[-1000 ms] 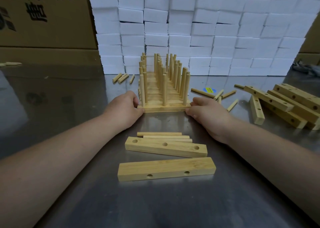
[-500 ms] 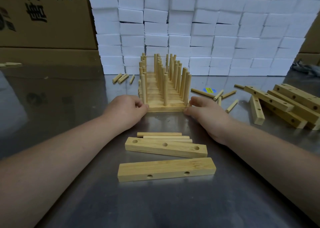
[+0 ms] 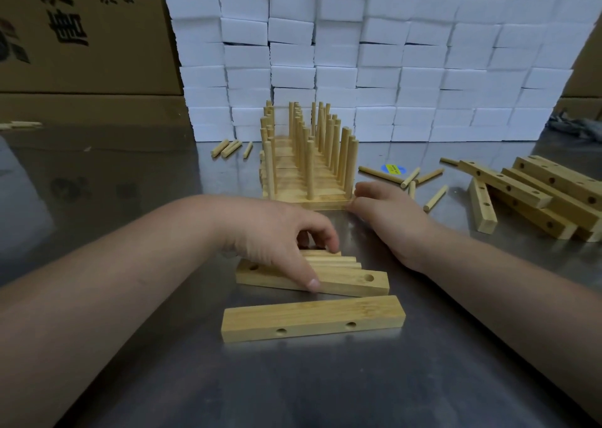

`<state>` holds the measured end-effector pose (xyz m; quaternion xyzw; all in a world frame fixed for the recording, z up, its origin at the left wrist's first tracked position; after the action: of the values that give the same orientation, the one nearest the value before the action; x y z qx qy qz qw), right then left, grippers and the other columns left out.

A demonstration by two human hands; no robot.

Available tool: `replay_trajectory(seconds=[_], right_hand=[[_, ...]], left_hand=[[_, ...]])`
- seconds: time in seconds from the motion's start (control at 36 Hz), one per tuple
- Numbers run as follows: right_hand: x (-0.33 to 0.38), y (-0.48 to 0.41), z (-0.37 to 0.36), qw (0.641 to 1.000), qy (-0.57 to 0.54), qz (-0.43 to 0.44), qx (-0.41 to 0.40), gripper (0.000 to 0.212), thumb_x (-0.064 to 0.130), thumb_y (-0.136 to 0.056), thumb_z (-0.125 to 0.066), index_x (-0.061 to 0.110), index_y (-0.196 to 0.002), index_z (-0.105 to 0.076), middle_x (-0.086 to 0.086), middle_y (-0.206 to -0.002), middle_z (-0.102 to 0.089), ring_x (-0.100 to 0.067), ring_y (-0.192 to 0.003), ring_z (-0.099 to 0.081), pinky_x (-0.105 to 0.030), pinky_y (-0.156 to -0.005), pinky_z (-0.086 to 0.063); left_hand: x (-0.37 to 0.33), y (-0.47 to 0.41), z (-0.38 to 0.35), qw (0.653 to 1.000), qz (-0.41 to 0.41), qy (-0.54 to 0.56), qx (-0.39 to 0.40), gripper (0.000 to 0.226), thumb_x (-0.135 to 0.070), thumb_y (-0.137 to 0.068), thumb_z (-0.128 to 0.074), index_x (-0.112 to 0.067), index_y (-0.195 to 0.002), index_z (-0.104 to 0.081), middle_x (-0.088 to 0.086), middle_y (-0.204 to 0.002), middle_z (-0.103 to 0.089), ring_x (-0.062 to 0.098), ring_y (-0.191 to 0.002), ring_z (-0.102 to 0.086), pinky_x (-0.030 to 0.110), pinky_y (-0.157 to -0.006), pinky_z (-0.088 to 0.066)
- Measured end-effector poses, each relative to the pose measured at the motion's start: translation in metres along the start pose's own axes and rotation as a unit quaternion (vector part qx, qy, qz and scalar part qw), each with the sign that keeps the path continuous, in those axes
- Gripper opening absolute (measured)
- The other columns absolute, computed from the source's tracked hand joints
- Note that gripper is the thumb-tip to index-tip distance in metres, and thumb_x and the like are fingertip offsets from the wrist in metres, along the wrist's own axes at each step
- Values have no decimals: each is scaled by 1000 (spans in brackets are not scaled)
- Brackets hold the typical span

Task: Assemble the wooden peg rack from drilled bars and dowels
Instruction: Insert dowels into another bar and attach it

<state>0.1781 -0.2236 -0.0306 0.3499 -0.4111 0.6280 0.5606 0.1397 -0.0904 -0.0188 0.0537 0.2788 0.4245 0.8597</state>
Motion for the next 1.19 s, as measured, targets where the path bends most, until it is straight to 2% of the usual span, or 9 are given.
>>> replay_trajectory(seconds=[0.11, 0.25, 0.36, 0.44, 0.58, 0.69, 0.83, 0.94, 1.19], right_hand=[[0, 0, 0, 1000, 7, -9, -2, 40, 26, -87, -55, 13, -125, -55, -8, -122, -59, -24, -113, -54, -47, -100, -41], [2, 1, -1, 1000, 13, 2, 5, 24, 22, -86, -54, 15, -106, -64, -11, -104, -66, -28, -101, -60, -49, -94, -45], [-2, 0, -1, 1000, -5, -7, -2, 33, 23, -85, -56, 15, -117, -61, -9, -113, -64, -26, -105, -59, -46, -97, -45], [1, -1, 1, 1000, -8, 14, -17, 29, 22, -85, -56, 18, -112, -63, 0, -103, -66, -17, -99, -60, -35, -90, -47], [47, 18, 14, 974, 111, 176, -95, 8, 30, -80, -58, 28, -72, -58, 15, -71, -55, -1, -66, -51, -23, -60, -37], [78, 43, -10, 958, 136, 246, 60, 18, 38, -72, -60, 26, -59, -57, 19, -59, -55, 5, -59, -49, -11, -52, -38], [71, 66, -51, 867, 337, 258, 261, 18, 46, -77, -64, 28, -77, -66, 12, -67, -55, -1, -64, -50, -21, -59, -41], [64, 66, -55, 837, 402, 247, 279, 33, 51, -81, -60, 30, -105, -68, 18, -65, -47, 1, -66, -46, -24, -65, -39], [64, 70, -58, 830, 406, 255, 286, 25, 49, -80, -59, 28, -90, -69, 9, -88, -63, -9, -82, -56, -34, -76, -50]], left_hand=[[-3, -2, 0, 999, -3, -31, -15, 31, -42, -72, -73, -50, -91, -50, -28, -101, -44, -5, -89, -44, 16, -72, -38], [-4, -2, 0, 999, -1, -37, -31, 23, -53, -75, -65, -46, -93, -52, -23, -97, -50, -5, -86, -47, 17, -70, -39], [2, -5, 7, 995, 3, 10, -98, 14, -37, -85, -61, -42, -93, -51, -22, -94, -56, -2, -84, -53, 16, -70, -42], [4, -5, 3, 997, 13, 4, -74, 23, -40, -80, -66, -45, -91, -47, -22, -94, -54, -1, -82, -53, 16, -70, -42], [9, -7, 7, 993, 27, -27, -111, 6, -42, -84, -61, -41, -85, -56, -19, -86, -57, -2, -80, -53, 15, -64, -38], [12, -8, 9, 991, 33, -13, -129, 9, -44, -79, -63, -37, -79, -57, -15, -80, -60, 0, -77, -56, 20, -67, -44], [13, -8, 10, 990, 36, 13, -138, 3, -33, -72, -68, -34, -72, -65, -13, -76, -66, 3, -73, -60, 23, -67, -52], [18, -10, 10, 986, 42, 35, -156, 3, -28, -78, -68, -30, -79, -70, -13, -76, -66, 4, -74, -60, 25, -70, -54], [22, -8, 14, 969, 12, 144, -200, 3, -31, -78, -67, -31, -77, -69, -15, -79, -69, -1, -76, -62, 15, -69, -48]])
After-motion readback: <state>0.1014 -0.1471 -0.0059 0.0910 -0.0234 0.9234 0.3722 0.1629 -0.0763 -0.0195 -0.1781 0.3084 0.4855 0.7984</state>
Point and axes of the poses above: each hand's wrist, its own y-axis away from the middle knuckle, its own z-axis out of the back of the hand, x = y × z, the point moved 7 cm from there along -y, towards the middle knuckle
